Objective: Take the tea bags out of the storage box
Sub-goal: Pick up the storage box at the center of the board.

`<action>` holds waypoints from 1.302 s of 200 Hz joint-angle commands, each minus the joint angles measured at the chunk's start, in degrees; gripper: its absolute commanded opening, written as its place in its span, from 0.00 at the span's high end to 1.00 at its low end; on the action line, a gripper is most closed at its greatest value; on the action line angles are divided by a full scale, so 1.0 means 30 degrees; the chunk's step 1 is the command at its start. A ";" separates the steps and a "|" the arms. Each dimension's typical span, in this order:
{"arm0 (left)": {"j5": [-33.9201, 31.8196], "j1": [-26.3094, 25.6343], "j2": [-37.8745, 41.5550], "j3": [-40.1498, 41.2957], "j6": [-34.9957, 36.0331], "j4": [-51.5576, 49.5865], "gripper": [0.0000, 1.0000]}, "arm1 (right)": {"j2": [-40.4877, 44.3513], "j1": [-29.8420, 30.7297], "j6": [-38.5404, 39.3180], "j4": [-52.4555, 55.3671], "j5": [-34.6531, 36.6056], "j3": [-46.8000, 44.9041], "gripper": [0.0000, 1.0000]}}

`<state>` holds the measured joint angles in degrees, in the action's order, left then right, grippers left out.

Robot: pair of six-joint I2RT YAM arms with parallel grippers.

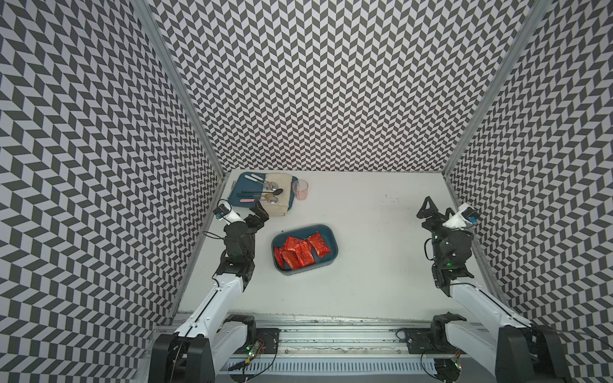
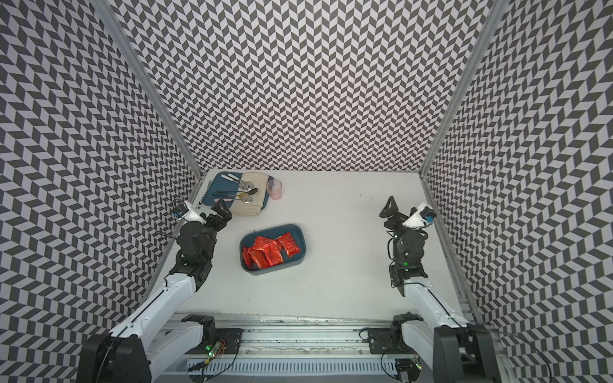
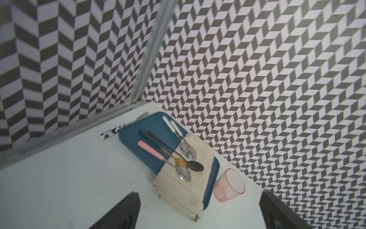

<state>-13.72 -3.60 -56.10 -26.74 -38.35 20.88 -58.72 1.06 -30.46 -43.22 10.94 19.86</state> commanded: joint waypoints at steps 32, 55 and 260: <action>0.7289 0.0112 -0.0138 -0.3667 -0.0850 -1.0754 0.37 | 0.0261 0.0643 -0.1311 0.9236 -0.8245 0.3579 0.05; 0.4565 -0.2231 -0.1080 -0.5159 -0.1526 -1.5190 0.31 | -0.0012 0.2215 -0.0298 1.0905 -0.8601 0.4236 0.07; 0.0289 -0.7206 -0.1596 -0.2778 -0.4763 -1.9032 0.66 | -0.1065 0.4147 0.0746 1.1295 -0.8421 0.4036 0.07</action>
<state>-12.32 -24.77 -60.75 -36.07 -53.30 -35.48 -61.12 13.32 -28.47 -7.22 -13.43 32.49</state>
